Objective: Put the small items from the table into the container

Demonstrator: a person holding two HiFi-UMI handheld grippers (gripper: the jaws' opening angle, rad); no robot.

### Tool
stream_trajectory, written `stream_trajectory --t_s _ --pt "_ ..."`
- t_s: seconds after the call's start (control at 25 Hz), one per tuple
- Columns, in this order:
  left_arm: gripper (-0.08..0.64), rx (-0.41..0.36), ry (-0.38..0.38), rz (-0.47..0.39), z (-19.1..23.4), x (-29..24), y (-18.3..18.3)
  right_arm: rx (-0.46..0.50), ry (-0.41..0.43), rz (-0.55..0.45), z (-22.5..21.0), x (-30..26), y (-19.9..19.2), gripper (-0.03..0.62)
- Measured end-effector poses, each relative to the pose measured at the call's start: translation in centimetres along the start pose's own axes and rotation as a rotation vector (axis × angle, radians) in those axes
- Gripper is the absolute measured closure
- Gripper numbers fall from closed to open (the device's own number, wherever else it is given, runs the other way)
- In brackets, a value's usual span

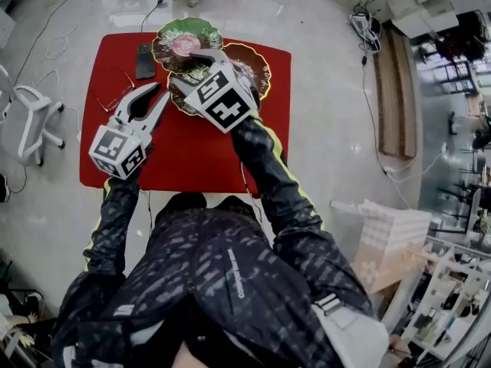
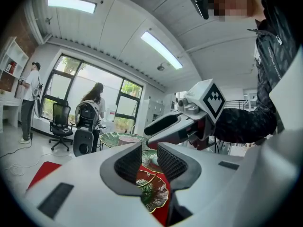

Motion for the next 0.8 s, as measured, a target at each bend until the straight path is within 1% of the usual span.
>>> stream_trajectory --t_s 0.04,0.16,0.2,0.32,0.52,0.68,0.8 --pt "0.475 -0.002 -0.001 0.002 -0.5 0.0 -0.1 -0.003 0.004 0.003 0.5 0.4 -0.6 0.375" --pt "0.475 -0.007 0.001 0.006 -1.9 -0.1 -0.3 -0.019 0.016 -0.005 1.9 1.8 -2.3 0.504" --pt "0.475 -0.007 0.004 0.007 -2.5 -0.1 -0.3 -0.032 0.026 -0.009 2.4 2.4 -2.9 0.524" --pt "0.476 -0.006 0.013 0.009 -4.9 -0.3 -0.5 -0.059 0.055 -0.012 3.7 4.3 -4.8 0.54" --pt "0.476 -0.003 0.039 0.01 -10.4 0.0 -0.8 -0.061 0.095 -0.019 5.5 8.9 -7.5 0.551" --pt "0.476 -0.006 0.064 0.008 -16.5 -0.4 -1.4 -0.06 0.121 -0.036 6.6 13.9 -10.5 0.552" --pt "0.476 -0.015 0.086 0.006 -21.7 -0.3 -2.4 -0.051 0.142 -0.055 8.2 17.7 -13.2 0.552"
Point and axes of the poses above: the fingertips, and each gripper's own axes: x backward along the fingers, z to its left, y out of its top, the point moved 5 cm from there along x, backward along the fingers, and after that the axes turned 8 degrees about -y, right-handed, at the moved point
